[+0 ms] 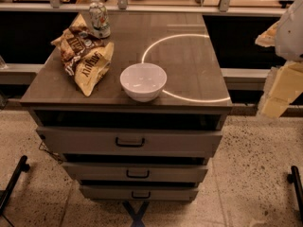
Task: Pick brown chip bag
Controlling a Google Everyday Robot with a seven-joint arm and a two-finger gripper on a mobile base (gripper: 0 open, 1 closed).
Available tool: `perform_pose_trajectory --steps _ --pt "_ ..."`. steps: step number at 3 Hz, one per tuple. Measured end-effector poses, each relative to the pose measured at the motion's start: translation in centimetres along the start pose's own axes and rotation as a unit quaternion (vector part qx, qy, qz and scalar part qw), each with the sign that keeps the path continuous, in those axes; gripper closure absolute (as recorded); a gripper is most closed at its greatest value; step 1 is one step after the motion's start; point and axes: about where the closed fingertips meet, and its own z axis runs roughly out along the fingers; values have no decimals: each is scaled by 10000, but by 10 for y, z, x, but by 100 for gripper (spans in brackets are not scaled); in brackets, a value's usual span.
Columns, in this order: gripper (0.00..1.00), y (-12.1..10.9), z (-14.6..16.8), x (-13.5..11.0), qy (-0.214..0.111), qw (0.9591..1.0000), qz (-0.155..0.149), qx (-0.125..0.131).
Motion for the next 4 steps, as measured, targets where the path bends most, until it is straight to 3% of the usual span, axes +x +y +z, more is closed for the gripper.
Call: perform_pose_trajectory --steps 1,2,3,4 --pt "0 0 -1 -1 -12 10000 -5 13" --pt "0 -16 11 -36 -324 9993 -179 -77" --pt "0 -37 31 -103 -738 9959 -462 -240" --pt "0 -56 55 -186 -976 9918 -708 -421"
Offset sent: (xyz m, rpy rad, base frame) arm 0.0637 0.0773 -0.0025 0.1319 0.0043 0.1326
